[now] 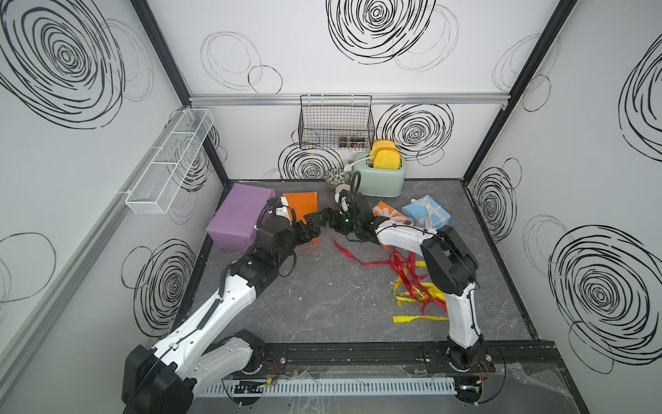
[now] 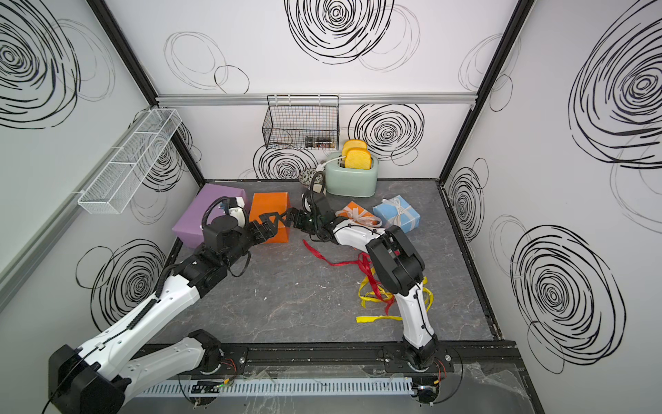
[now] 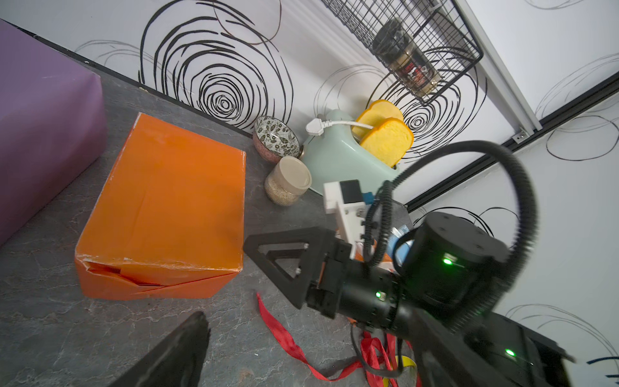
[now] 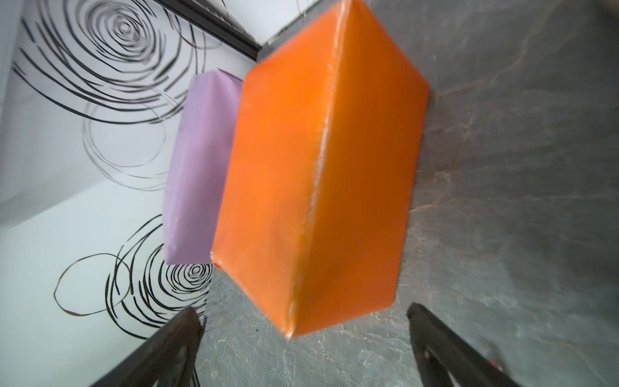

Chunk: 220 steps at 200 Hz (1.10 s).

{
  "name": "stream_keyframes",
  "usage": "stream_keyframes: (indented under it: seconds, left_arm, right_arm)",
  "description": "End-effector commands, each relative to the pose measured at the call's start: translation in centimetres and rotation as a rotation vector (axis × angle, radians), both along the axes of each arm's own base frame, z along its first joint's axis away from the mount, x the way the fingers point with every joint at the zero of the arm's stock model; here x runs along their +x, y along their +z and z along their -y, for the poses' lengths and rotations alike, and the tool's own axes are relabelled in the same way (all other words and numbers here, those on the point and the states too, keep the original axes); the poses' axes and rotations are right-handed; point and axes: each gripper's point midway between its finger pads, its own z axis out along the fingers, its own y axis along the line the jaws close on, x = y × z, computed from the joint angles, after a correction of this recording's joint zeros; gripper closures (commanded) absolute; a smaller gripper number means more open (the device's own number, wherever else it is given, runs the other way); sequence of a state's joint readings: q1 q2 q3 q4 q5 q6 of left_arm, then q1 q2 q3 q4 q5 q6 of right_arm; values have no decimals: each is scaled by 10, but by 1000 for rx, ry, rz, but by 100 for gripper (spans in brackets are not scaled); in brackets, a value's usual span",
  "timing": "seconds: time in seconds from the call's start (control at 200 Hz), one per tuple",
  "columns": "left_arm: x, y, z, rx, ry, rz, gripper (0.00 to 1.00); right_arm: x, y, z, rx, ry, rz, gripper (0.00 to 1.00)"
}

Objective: Untie the ribbon bows on the gift boxes
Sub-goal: Move the gift box to the center of the board, then move the ribbon to the center of the board.

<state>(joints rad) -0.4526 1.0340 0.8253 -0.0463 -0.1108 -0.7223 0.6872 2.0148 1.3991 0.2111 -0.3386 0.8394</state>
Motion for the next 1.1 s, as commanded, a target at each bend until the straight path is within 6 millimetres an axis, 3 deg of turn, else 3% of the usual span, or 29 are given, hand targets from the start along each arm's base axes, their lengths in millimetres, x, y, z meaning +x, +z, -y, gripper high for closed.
stream_keyframes:
  seconds: [0.0, 0.125, 0.18, 0.295, 0.385, 0.49, 0.57, 0.65, 0.725, 0.816, 0.916, 1.011, 1.096]
  left_arm:
    - [3, 6, -1, -30, 6, 27, 4]
    - [2, 6, 1, -35, 0, 26, 4]
    - [2, 5, 1, -34, -3, 25, 4]
    - [0, 8, 4, -38, -13, 34, 4]
    - [0, 8, 5, -40, -18, 36, 4]
    - [0, 7, 7, -40, -27, 36, 4]
    - [0, 5, 9, -39, -35, 35, 4]
    - [0, 5, 10, -36, -38, 36, 4]
    - [0, 4, 11, -37, -42, 35, 4]
    - [1, 3, 12, -37, -46, 34, 4]
    - [2, -1, 13, -35, -49, 24, 4]
    - [2, -2, 14, -35, -52, 23, 4]
    - [2, -1, 14, -37, -50, 24, 4]
  right_arm:
    - [-10, 14, 37, -60, -63, 70, 2]
    - [-39, -15, 65, -168, -49, 38, 5]
    - [-52, -17, 83, -195, -73, 54, 6]
    - [-72, -25, 137, -196, -191, 23, 12]
    - [-76, -31, 202, -195, -352, -53, 19]
    - [-76, -20, 287, -157, -581, -69, 26]
    - [-81, -7, 344, -139, -765, -36, 25]
    - [-89, 21, 381, -119, -894, 79, 22]
    - [-96, 44, 403, -112, -976, 145, 21]
    - [-92, 68, 398, -115, -924, 220, 22]
    - [-75, 73, 361, -169, -725, 215, 27]
    - [-69, 66, 300, -270, -481, 243, 33]
    - [-77, 52, 234, -342, -274, 283, 39]
